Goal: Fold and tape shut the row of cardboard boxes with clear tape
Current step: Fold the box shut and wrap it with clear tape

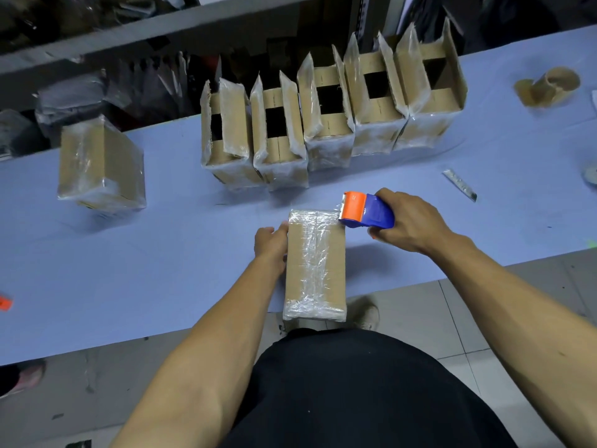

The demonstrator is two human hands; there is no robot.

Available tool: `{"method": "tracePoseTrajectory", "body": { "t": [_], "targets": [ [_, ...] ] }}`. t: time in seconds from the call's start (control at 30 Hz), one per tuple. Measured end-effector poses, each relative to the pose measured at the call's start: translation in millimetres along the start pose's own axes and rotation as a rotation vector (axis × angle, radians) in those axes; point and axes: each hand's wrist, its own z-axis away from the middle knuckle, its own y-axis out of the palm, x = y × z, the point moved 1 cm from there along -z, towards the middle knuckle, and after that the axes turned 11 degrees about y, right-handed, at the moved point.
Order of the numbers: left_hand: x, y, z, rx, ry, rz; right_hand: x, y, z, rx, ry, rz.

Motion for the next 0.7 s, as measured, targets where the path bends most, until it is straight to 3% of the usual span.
{"method": "tracePoseTrajectory", "body": {
  "t": [0.07,0.2,0.4,0.53,0.7],
  "targets": [
    [-7.8,2.1,2.8,-0.017,0.141,-0.067,-1.7,0.5,0.0,0.002,-0.004,-0.001],
    [-15.9,23.0,15.7,0.201,0.243,-0.151,-6.7,0.6,-2.0,0.000,-0.011,-0.008],
    [-11.3,21.4,14.6,0.185,0.295,-0.161,-36.6,-4.0,1.3,0.062,-0.026,-0.068],
    [-12.2,22.1,15.9,0.205,0.296,-0.149,-56.2,-10.8,-1.8,0.038,0.041,0.080],
    [-13.5,21.9,19.7,0.206,0.331,-0.184,-0.8,7.2,-9.9,-0.030,0.004,0.326]
  ]
}}
